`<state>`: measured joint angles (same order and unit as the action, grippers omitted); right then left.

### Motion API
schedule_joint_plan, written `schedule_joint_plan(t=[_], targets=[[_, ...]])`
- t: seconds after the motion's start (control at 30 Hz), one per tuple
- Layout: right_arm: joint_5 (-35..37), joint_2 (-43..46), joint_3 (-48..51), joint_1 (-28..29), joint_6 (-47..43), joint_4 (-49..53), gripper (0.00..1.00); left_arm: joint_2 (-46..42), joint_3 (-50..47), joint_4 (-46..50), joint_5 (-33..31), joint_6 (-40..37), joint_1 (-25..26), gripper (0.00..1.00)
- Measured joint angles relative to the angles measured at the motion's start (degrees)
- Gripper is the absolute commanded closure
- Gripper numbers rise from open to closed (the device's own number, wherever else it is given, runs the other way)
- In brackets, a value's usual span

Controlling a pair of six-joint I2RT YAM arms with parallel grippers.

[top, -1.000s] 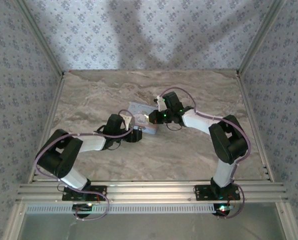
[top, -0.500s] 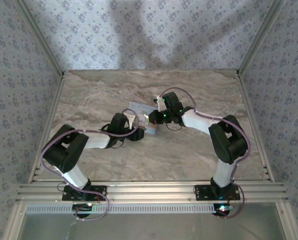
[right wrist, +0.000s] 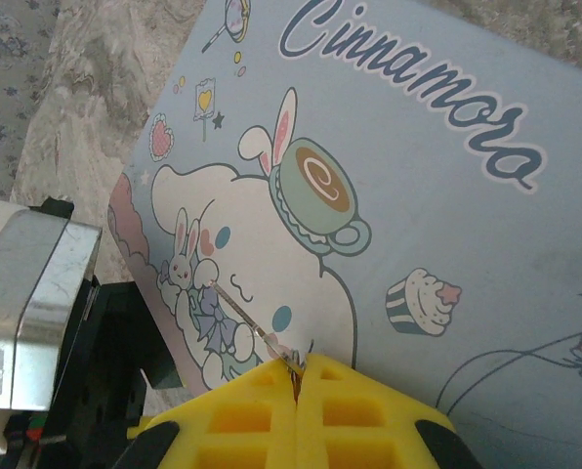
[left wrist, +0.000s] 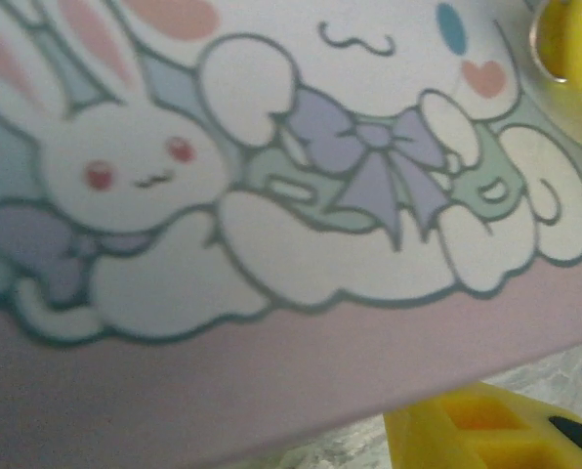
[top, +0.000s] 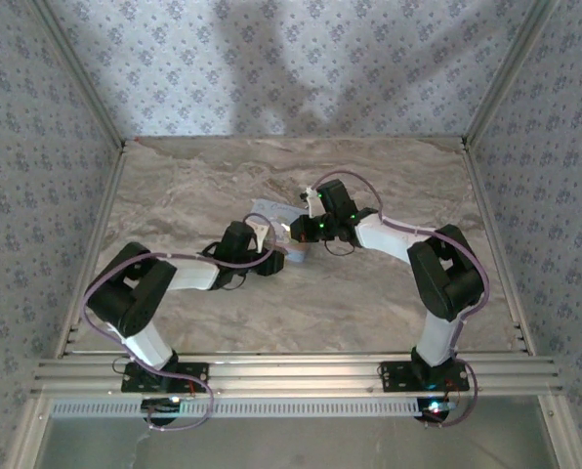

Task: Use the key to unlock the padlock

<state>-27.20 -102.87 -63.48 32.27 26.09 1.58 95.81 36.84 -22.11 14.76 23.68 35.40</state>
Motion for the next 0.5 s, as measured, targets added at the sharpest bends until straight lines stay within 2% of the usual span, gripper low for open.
schedule_joint_plan(t=[0.2, 0.5], targets=[[0.02, 0.0, 0.0, 0.02, 0.0, -0.02, 1.0, 0.0, 0.2, 0.02, -0.09, 1.11, 0.31, 0.56], [0.46, 0.0, 0.0, 0.31, 0.02, -0.15, 1.0, 0.0, 0.35, 0.33, -1.55, 4.31, 0.31, 0.65]])
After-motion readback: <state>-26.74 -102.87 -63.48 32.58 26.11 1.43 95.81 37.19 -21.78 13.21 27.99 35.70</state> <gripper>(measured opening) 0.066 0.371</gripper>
